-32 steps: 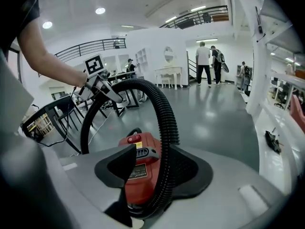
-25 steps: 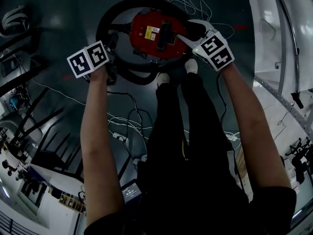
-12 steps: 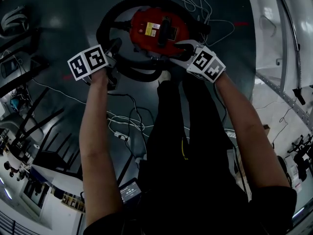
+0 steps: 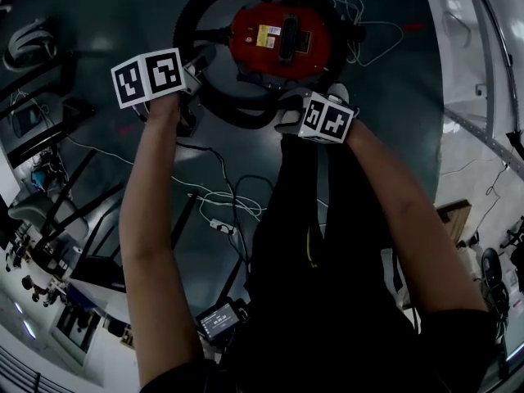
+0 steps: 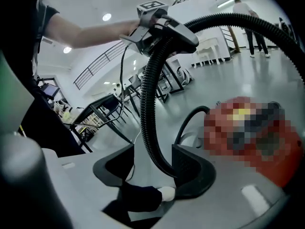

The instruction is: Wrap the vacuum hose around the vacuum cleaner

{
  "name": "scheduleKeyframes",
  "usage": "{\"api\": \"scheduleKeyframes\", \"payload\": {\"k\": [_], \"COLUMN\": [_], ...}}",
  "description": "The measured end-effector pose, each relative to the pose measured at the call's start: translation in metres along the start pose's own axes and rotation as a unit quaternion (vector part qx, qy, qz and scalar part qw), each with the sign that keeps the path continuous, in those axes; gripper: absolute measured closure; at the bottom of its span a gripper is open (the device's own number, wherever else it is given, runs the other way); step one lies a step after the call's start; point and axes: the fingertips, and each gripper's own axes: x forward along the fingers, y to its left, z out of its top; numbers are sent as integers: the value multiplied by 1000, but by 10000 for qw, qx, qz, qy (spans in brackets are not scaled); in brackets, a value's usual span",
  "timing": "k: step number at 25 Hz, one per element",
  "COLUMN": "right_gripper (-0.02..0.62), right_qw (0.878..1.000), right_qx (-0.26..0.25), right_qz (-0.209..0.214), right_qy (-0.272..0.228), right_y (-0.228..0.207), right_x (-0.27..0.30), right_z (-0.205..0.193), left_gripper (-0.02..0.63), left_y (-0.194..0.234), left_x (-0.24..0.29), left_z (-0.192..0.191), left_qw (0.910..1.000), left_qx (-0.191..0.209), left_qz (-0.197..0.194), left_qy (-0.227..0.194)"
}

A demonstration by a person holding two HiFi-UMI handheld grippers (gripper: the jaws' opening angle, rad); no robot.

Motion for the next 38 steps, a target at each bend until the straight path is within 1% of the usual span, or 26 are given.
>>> {"api": "scheduleKeyframes", "payload": {"k": [3,7,13,16,19,22,25,30,33,36,38], "right_gripper": [348,348,345,344,344,344,344,387,411,417,417], "right_qw": [9996,9989,9974,9979,9976,9976,9978,9977,9976,9980,9985], "right_qx": [113,143,127,55,115,24,-133,-274,-451,-464,-422], "right_qz": [-91,-110,131,171,189,232,231,233,132,78,24], "right_qy": [-236,-440,-700,-615,-662,-655,-612,-578,-517,-418,-347], "right_y": [1,3,17,19,21,23,26,32,32,35,37], "right_x": [14,32,61,71,79,89,96,105,106,102,94], "right_z": [18,33,42,34,35,38,41,39,36,34,32], "left_gripper": [515,517,518,520,520,522,523,523,525,526,526], "left_y": [-5,-3,4,3,1,1,1,-3,-5,-4,-4], "left_x": [-3,-3,0,2,2,2,-3,-9,-8,-8,-8], "left_z": [1,-5,-18,-17,-19,-21,-19,-21,-21,-23,-22], "left_qw": [9998,9996,9989,9989,9989,9982,9973,9964,9959,9958,9954], "left_qx": [194,212,230,242,220,180,221,167,104,206,301], "left_qz": [-63,-135,-180,-212,-243,-355,-433,-545,-598,-515,-536], "left_qy": [79,148,354,329,324,455,543,630,667,728,734]}}
